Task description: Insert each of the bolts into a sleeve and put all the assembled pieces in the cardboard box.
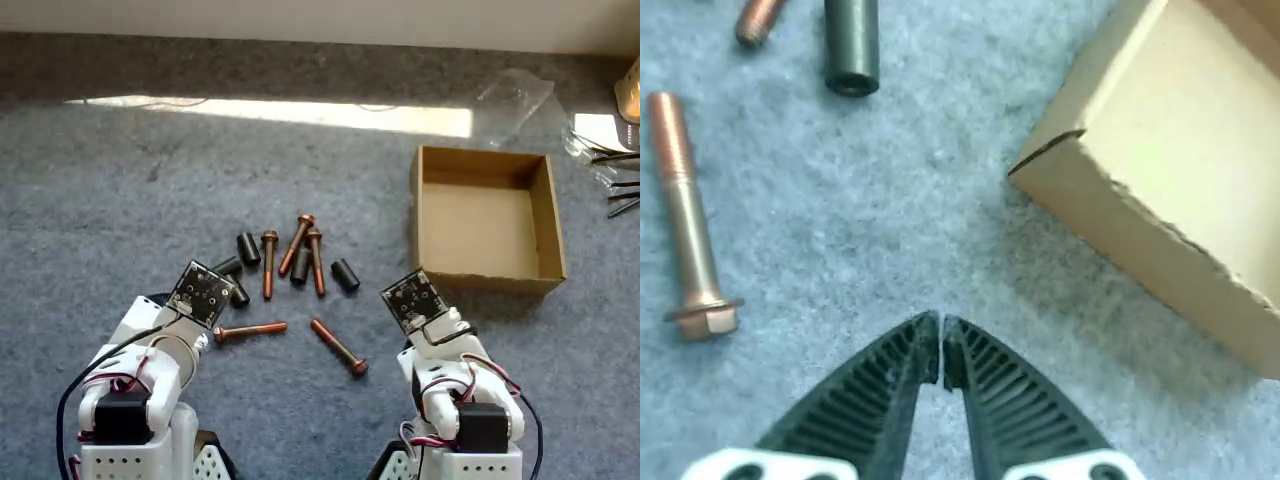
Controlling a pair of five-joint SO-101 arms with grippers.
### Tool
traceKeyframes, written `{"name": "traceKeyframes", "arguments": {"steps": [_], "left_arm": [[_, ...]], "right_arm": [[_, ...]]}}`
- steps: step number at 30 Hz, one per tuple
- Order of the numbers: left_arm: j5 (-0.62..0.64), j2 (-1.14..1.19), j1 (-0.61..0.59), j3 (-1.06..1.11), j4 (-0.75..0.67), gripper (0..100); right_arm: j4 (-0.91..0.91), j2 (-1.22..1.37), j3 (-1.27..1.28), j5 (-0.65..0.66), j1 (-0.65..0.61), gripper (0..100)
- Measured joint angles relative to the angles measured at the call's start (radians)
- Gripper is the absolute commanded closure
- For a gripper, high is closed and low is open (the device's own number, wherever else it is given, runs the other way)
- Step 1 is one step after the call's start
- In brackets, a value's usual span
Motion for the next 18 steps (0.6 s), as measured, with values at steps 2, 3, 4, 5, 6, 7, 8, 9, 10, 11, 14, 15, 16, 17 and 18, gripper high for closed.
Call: {"name": "traceKeyframes", "arguments": {"steps": [2, 3, 4, 5, 6, 7, 8, 9, 10, 11, 14, 15, 16, 17, 18], "left_arm": [[0.0, 0.0, 0.0, 0.0, 0.002, 93], [0.0, 0.0, 0.0, 0.0, 0.003, 93], [0.0, 0.0, 0.0, 0.0, 0.005, 93], [0.0, 0.0, 0.0, 0.0, 0.005, 93], [0.0, 0.002, 0.0, -0.006, 0.009, 93], [0.0, 0.003, 0.0, -0.018, 0.012, 93], [0.0, 0.005, 0.0, -0.035, 0.012, 93], [0.0, 0.0, 0.0, -0.054, 0.012, 93], [0.0, 0.0, 0.0, -0.077, 0.014, 93], [0.0, 0.0, 0.0, -0.1, 0.02, 93], [0.0, 0.025, 0.0, -0.17, 0.035, 93], [0.0, 0.051, 0.0, -0.198, 0.035, 93], [0.0, 0.08, 0.0, -0.227, 0.035, 93], [0.0, 0.118, 0.0, -0.264, 0.035, 93], [0.0, 0.163, 0.0, -0.305, 0.035, 93]], "right_arm": [[0.031, 0.0, -0.049, 0.0, 0.0, 99.1], [0.043, -0.002, -0.074, 0.008, -0.002, 99.1], [0.051, -0.002, -0.094, 0.02, -0.002, 99.1], [0.057, -0.002, -0.114, 0.034, 0.0, 99.1], [0.058, -0.002, -0.13, 0.044, 0.005, 99.1], [0.058, -0.002, -0.144, 0.058, 0.015, 99.1], [0.058, -0.002, -0.155, 0.071, 0.031, 99.1], [0.058, -0.002, -0.161, 0.081, 0.046, 99.1], [0.058, -0.002, -0.167, 0.087, 0.061, 99.1], [0.058, -0.002, -0.176, 0.091, 0.078, 99.1], [0.058, -0.002, -0.239, 0.114, 0.117, 99.1], [0.058, -0.002, -0.265, 0.118, 0.126, 99.1], [0.058, -0.002, -0.295, 0.118, 0.138, 99.1], [0.058, -0.002, -0.325, 0.118, 0.147, 99.1], [0.058, -0.002, -0.358, 0.118, 0.157, 99.1]]}}
